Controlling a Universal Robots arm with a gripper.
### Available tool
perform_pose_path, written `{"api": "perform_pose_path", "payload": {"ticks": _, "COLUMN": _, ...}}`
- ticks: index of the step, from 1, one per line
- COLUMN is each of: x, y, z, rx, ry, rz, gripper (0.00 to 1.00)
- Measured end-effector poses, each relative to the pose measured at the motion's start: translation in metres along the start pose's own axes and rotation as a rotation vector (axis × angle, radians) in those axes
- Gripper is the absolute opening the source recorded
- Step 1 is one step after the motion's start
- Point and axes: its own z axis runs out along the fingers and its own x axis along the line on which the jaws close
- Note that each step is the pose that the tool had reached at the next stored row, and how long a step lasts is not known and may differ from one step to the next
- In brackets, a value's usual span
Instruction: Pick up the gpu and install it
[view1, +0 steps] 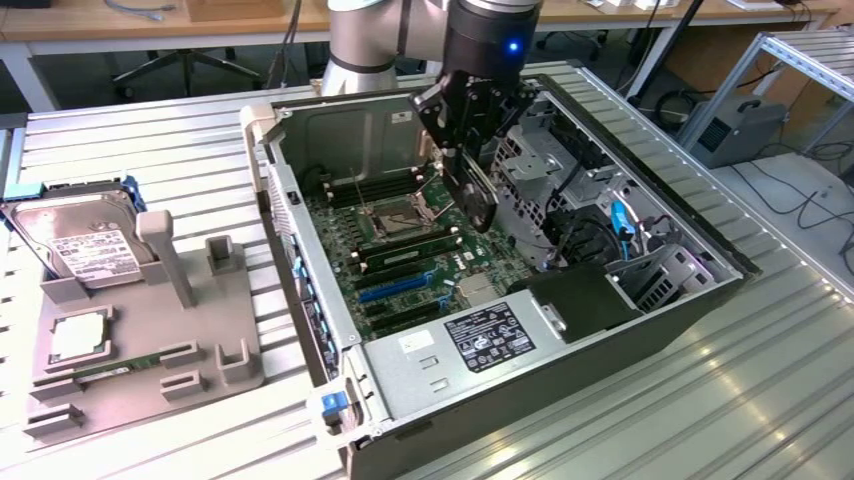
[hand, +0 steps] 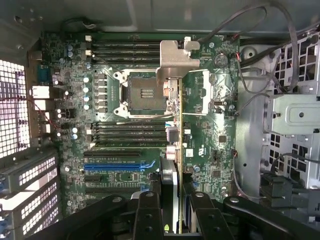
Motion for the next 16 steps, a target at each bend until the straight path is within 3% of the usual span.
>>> {"api": "perform_pose_path", "payload": {"ticks": 16, "x": 0.0000, "y": 0.0000, "z": 0.0000, "rx": -0.0038, "ry": -0.0055, "rz": -0.136, "gripper": 0.27}}
